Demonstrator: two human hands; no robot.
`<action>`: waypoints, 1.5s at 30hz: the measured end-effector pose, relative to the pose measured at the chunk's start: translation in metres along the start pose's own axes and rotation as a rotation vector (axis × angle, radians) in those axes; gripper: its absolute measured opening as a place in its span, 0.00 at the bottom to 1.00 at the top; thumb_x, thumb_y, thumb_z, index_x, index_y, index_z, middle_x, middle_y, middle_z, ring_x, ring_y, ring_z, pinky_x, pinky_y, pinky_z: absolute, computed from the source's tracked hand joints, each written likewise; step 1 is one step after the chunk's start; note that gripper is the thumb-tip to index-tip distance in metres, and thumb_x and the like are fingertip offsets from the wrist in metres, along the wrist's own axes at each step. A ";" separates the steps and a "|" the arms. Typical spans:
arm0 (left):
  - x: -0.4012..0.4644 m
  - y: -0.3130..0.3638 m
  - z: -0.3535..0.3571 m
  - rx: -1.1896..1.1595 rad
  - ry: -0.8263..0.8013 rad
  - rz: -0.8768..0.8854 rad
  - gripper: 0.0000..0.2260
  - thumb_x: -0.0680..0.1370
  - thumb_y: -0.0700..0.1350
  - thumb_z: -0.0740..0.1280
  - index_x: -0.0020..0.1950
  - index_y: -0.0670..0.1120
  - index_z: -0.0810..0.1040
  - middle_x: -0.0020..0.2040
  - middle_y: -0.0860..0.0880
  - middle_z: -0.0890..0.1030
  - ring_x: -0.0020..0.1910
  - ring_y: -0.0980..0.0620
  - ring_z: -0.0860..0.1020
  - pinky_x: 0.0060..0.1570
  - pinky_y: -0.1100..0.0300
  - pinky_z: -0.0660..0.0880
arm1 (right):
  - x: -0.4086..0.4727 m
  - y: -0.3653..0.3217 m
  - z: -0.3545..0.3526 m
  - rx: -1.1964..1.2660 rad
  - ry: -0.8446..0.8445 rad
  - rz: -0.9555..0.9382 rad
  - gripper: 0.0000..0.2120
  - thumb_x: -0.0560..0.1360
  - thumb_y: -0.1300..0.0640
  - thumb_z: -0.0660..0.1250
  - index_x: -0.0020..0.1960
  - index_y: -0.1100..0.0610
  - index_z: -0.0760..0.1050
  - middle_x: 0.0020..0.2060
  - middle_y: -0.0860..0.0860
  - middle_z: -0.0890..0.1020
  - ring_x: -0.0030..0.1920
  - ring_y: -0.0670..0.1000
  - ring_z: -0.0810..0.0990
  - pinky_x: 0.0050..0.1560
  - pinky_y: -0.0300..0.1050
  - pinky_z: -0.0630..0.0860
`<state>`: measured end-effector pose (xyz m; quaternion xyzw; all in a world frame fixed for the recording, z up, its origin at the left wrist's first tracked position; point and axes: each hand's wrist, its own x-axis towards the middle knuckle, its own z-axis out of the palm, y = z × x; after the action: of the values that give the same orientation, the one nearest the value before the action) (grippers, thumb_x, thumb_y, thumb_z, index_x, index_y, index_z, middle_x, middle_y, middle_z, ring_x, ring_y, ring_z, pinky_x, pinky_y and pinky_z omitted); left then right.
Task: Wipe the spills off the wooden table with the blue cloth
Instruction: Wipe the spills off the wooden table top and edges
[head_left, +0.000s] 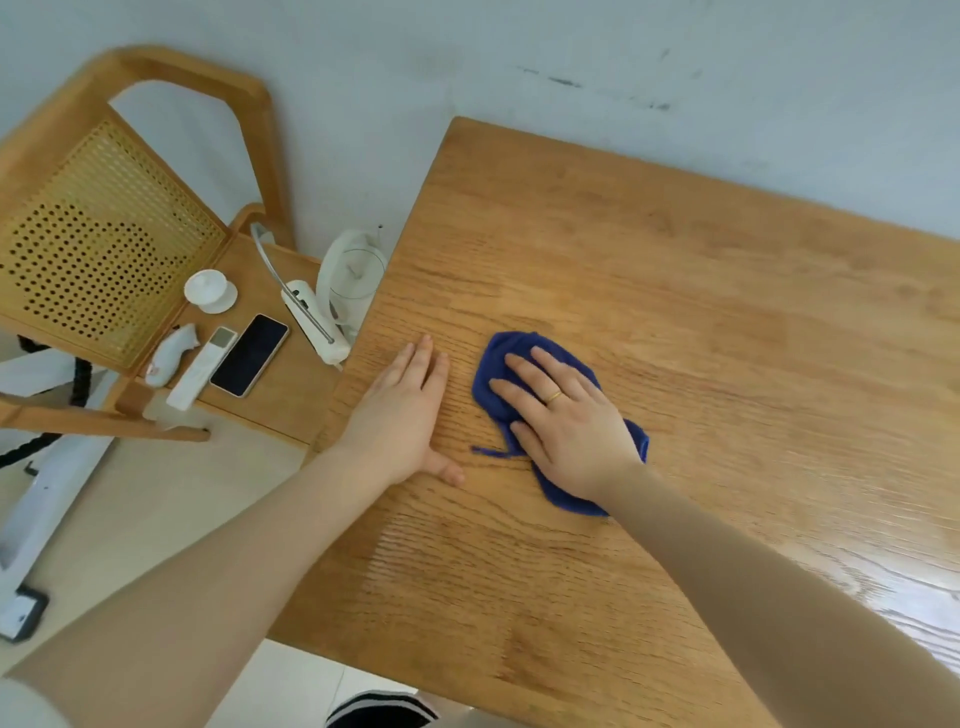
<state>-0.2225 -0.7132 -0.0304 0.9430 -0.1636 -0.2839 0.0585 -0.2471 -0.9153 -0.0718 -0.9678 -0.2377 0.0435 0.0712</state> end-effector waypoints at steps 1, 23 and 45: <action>0.000 0.001 0.000 0.006 -0.004 -0.007 0.60 0.61 0.65 0.72 0.76 0.44 0.36 0.76 0.45 0.33 0.75 0.48 0.37 0.73 0.54 0.42 | 0.002 0.008 -0.001 0.005 -0.019 -0.061 0.21 0.77 0.48 0.51 0.68 0.52 0.67 0.70 0.53 0.68 0.71 0.57 0.63 0.68 0.53 0.60; -0.009 0.036 -0.004 0.125 -0.027 -0.185 0.59 0.65 0.56 0.75 0.74 0.43 0.32 0.75 0.45 0.32 0.75 0.48 0.37 0.73 0.55 0.43 | -0.005 0.051 -0.007 0.061 -0.005 0.002 0.22 0.78 0.51 0.52 0.71 0.51 0.63 0.72 0.52 0.65 0.73 0.55 0.59 0.69 0.53 0.60; -0.022 0.127 0.030 -0.110 0.139 0.065 0.44 0.73 0.59 0.66 0.77 0.46 0.41 0.78 0.49 0.41 0.76 0.52 0.42 0.73 0.60 0.43 | -0.032 0.115 -0.018 0.095 0.037 0.212 0.21 0.80 0.51 0.51 0.73 0.50 0.60 0.74 0.51 0.58 0.75 0.54 0.51 0.72 0.52 0.53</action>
<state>-0.2915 -0.8252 -0.0181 0.9500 -0.1740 -0.2241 0.1307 -0.2211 -1.0333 -0.0708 -0.9836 -0.1305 0.0440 0.1162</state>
